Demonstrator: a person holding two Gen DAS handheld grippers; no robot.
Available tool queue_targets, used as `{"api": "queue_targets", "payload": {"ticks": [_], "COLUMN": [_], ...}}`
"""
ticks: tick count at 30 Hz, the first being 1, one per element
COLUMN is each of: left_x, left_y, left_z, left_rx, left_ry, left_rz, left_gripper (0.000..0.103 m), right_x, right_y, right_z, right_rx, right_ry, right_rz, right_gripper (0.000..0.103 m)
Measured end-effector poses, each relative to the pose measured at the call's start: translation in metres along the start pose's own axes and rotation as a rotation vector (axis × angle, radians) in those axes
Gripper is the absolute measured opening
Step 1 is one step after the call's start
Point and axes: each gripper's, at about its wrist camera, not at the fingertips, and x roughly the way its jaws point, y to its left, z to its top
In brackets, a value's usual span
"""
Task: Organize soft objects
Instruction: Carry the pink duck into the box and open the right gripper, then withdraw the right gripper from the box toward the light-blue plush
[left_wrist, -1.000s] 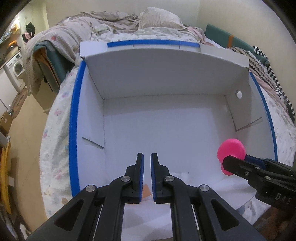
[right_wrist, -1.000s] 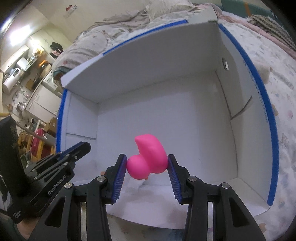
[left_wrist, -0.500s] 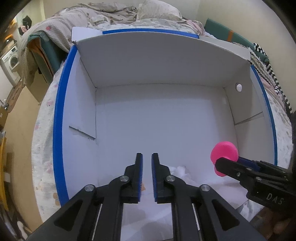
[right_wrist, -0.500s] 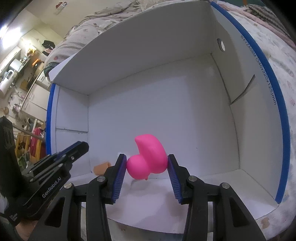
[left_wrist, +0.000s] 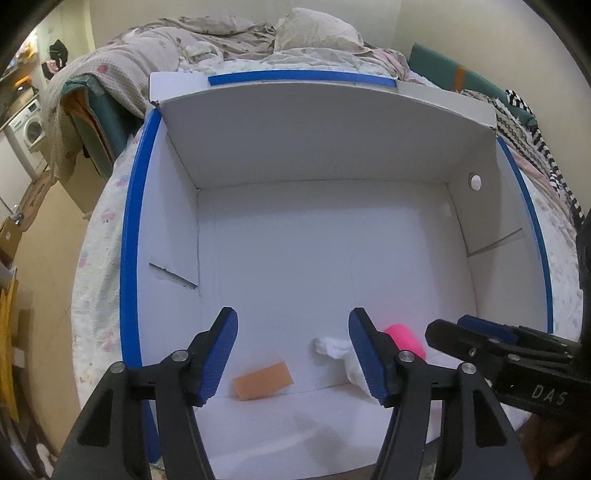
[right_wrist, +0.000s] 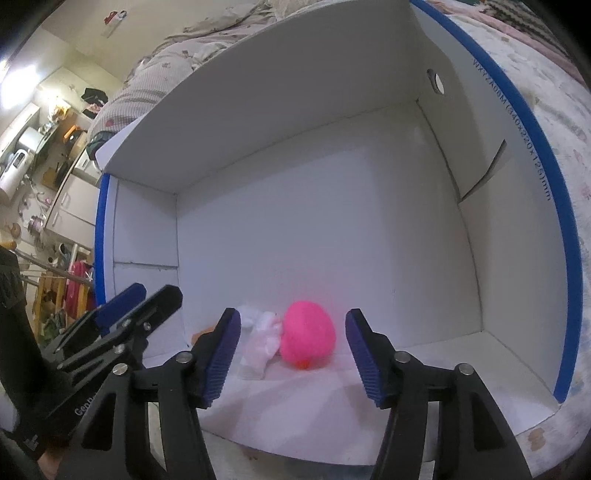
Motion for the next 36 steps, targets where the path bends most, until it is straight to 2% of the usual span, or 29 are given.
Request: {"api": "queue_targets", "payload": {"ticks": [8,19,36], "left_x": [0.000,-0.010,-0.035], "left_y": [0.002,0.004,0.002], "left_z": [0.003,0.003,-0.008], "left_rx": [-0.005,-0.015,0.001], "left_ry": [0.004,-0.009,-0.025], "left_rz": [-0.002,-0.003,-0.007], "left_gripper": [0.059,0.059,0.060], "right_x": [0.001,-0.003,-0.029], "right_y": [0.001,-0.001,0.008], "right_z": [0.002,0.002,-0.007], "right_rx": [0.016,0.015,-0.015], "right_ry": [-0.007,-0.022,-0.065], "right_rz": [0.001,0.001,-0.007], "right_gripper": [0.067,0.068,0.068]}}
